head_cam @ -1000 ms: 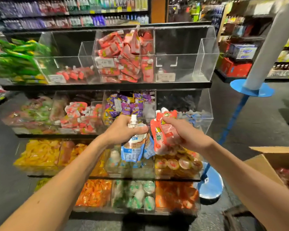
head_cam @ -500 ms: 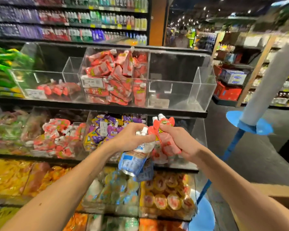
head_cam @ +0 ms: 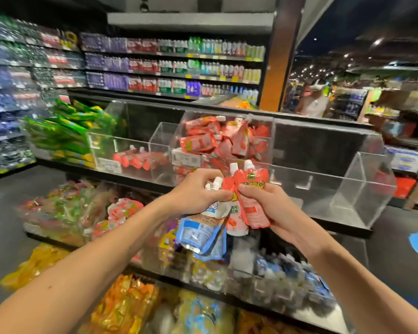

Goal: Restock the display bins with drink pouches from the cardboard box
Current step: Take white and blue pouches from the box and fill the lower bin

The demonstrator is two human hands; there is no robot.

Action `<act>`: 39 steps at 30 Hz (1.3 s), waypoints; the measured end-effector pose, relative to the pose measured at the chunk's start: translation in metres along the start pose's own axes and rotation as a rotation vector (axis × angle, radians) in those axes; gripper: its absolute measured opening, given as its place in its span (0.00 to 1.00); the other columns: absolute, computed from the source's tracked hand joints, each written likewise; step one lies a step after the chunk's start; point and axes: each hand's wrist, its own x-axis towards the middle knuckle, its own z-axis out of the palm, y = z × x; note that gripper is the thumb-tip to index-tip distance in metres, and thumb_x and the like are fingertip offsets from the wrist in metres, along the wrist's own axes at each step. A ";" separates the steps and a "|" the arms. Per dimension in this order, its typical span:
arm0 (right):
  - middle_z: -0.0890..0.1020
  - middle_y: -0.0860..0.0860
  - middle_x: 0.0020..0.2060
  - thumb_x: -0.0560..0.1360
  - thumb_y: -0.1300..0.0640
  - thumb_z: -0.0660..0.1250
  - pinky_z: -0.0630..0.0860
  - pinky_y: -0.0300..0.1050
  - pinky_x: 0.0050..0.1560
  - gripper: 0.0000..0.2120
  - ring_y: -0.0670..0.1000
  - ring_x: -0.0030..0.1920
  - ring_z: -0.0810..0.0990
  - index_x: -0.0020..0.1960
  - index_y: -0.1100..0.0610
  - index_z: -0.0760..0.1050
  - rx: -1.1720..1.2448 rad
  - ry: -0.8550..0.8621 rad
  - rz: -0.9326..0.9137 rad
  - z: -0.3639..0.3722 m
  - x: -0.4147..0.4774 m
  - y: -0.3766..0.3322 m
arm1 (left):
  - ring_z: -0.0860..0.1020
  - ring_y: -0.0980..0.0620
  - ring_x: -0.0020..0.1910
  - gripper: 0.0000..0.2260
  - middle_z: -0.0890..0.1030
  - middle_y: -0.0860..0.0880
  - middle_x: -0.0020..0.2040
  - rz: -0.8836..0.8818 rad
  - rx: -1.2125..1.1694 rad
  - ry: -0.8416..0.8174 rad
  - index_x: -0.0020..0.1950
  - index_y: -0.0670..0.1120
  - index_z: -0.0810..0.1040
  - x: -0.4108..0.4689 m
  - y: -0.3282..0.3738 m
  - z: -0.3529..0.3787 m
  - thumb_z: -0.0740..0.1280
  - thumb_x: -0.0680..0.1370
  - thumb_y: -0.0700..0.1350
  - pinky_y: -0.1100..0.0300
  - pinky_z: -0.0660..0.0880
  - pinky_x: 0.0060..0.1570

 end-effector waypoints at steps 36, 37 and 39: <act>0.86 0.57 0.45 0.77 0.38 0.67 0.84 0.49 0.45 0.28 0.50 0.38 0.84 0.54 0.65 0.80 -0.306 0.288 -0.166 0.305 0.280 -0.051 | 0.76 0.58 0.37 0.07 0.79 0.53 0.39 -0.061 0.037 0.268 0.40 0.52 0.79 0.071 -0.185 -0.360 0.73 0.77 0.44 0.66 0.75 0.40; 0.85 0.54 0.40 0.78 0.41 0.67 0.82 0.44 0.37 0.22 0.47 0.34 0.84 0.51 0.62 0.80 -0.309 0.298 -0.185 0.301 0.283 -0.051 | 0.75 0.59 0.36 0.09 0.77 0.53 0.38 -0.065 0.043 0.279 0.39 0.53 0.77 0.072 -0.186 -0.360 0.73 0.77 0.44 0.67 0.74 0.37; 0.83 0.49 0.37 0.79 0.46 0.68 0.77 0.37 0.29 0.13 0.43 0.31 0.83 0.49 0.57 0.77 -0.321 0.371 -0.212 0.294 0.293 -0.050 | 0.76 0.58 0.36 0.10 0.77 0.52 0.38 -0.081 0.034 0.289 0.39 0.54 0.77 0.076 -0.187 -0.365 0.73 0.77 0.44 0.63 0.76 0.39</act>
